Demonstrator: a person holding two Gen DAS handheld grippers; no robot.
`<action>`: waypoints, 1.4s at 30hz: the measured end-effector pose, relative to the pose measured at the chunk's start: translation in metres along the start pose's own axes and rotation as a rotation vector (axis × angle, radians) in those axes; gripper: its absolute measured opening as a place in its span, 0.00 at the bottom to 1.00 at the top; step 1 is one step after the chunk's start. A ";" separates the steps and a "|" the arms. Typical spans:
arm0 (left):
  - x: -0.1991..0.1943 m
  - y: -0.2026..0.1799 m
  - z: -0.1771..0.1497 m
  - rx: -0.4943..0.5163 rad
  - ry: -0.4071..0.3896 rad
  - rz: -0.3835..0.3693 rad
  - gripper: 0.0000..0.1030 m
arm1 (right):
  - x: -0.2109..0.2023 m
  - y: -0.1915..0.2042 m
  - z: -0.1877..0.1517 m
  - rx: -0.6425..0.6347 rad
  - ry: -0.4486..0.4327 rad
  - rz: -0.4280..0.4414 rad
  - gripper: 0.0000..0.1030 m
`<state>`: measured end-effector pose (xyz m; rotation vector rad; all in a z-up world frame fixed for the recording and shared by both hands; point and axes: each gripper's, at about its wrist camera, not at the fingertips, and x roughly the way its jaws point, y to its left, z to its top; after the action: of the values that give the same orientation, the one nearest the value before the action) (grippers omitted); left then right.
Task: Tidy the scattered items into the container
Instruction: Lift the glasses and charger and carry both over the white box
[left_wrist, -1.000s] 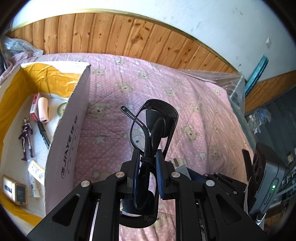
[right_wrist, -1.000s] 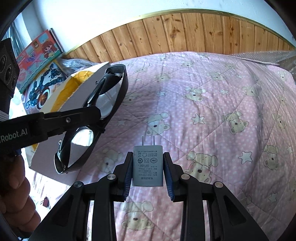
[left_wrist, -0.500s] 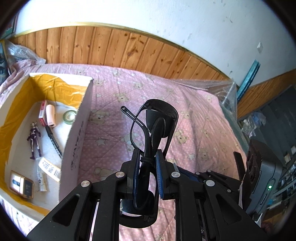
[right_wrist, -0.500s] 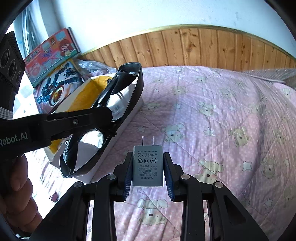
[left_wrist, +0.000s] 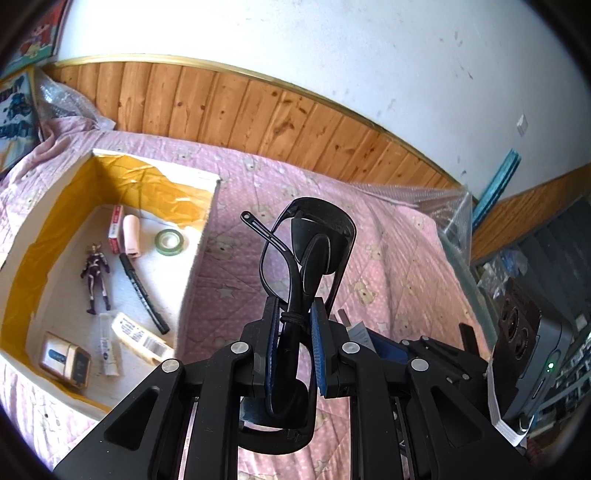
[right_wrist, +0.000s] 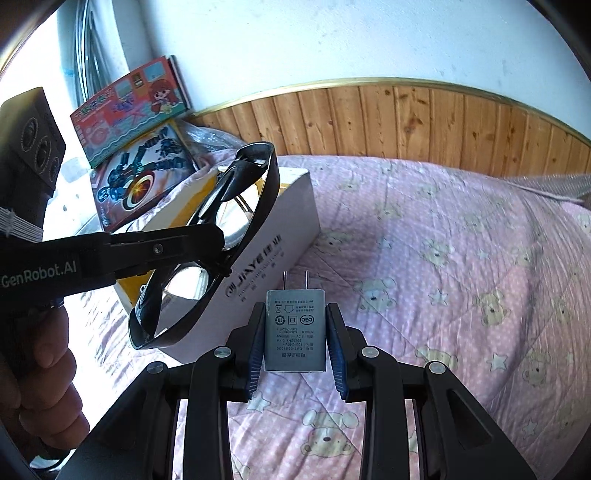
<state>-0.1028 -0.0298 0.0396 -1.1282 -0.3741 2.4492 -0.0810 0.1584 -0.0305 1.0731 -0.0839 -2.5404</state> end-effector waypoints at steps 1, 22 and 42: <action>-0.003 0.003 0.001 -0.005 -0.005 0.000 0.16 | 0.000 0.002 0.002 -0.006 -0.003 0.002 0.32; -0.043 0.071 0.023 -0.089 -0.082 0.056 0.16 | 0.007 0.064 0.056 -0.183 -0.038 0.076 0.32; -0.045 0.159 0.039 -0.088 -0.007 0.251 0.16 | 0.058 0.097 0.094 -0.342 0.025 0.129 0.32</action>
<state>-0.1477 -0.1934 0.0292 -1.2721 -0.3650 2.6759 -0.1533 0.0388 0.0158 0.9313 0.2702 -2.3164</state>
